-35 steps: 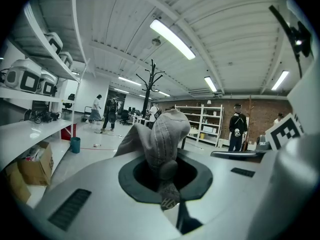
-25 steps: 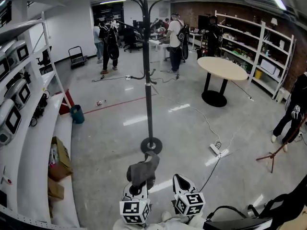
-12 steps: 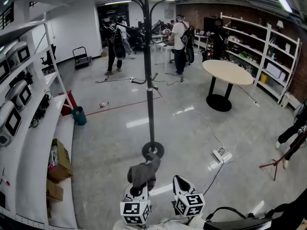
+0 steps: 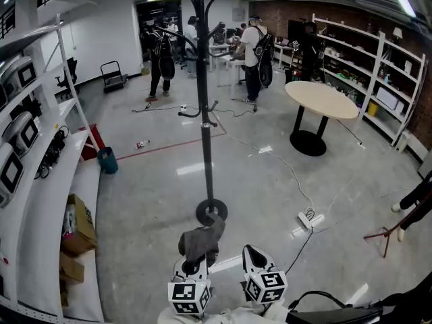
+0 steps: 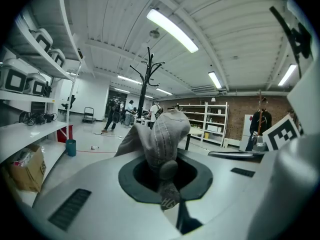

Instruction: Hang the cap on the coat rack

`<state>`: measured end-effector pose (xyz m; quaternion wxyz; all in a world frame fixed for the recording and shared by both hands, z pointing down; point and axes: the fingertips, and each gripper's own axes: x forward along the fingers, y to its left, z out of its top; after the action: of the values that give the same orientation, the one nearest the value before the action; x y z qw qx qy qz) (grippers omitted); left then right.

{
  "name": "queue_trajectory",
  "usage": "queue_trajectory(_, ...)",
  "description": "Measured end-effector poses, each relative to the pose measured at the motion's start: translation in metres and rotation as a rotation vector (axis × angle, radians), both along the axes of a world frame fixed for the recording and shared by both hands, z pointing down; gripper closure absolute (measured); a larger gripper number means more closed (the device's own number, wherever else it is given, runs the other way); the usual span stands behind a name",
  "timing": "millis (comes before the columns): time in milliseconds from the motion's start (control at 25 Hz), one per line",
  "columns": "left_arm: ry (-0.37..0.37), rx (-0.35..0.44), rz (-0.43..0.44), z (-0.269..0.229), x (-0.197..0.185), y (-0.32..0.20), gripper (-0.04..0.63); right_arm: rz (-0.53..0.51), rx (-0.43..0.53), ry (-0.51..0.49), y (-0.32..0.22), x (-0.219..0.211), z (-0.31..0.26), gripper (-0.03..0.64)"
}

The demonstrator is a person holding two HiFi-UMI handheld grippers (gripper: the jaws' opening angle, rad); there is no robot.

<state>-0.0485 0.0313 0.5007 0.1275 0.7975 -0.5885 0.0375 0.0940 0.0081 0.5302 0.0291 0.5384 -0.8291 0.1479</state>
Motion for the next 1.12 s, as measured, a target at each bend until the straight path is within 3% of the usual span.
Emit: queue_trajectory(1120,-0.003,0.023,0.025,0.004,0.01,-0.069,0.577,0.064,-0.054,0.015,-0.053,0.026,0.026,0.606)
